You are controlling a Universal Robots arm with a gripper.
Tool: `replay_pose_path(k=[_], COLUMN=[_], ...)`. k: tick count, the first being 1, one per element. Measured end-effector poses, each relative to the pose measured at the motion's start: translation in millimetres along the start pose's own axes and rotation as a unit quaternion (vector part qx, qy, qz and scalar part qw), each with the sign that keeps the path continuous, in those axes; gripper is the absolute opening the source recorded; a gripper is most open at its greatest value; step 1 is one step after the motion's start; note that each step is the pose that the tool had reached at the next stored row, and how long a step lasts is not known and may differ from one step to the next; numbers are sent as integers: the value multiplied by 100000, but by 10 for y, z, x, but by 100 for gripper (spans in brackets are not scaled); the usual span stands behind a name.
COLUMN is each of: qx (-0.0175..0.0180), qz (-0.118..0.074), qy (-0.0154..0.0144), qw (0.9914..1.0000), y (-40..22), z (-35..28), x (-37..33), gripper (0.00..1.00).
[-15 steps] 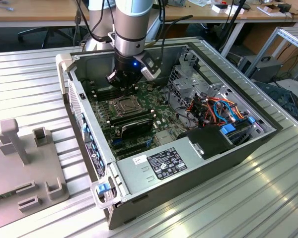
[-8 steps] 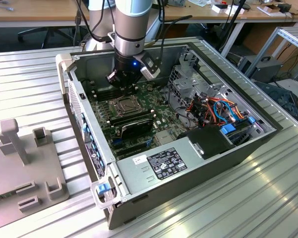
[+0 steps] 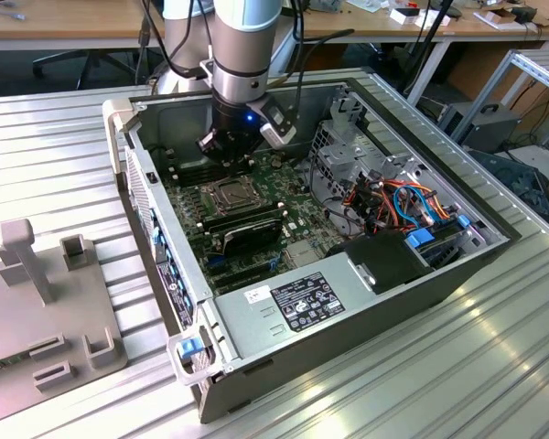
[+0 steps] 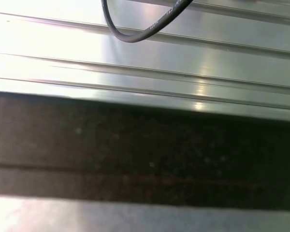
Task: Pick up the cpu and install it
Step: 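Install the first cpu locking lever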
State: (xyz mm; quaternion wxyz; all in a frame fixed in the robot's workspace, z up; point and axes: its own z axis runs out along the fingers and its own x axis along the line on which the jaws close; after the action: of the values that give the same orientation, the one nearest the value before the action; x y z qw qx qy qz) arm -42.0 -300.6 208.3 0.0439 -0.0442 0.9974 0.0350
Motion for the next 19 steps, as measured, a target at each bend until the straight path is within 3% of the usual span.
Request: replay_pose_path(k=[19], qx=[93], qz=[-5], qy=[0], qw=[100000], y=[-6], z=[34], x=[-24], gripper=[11])
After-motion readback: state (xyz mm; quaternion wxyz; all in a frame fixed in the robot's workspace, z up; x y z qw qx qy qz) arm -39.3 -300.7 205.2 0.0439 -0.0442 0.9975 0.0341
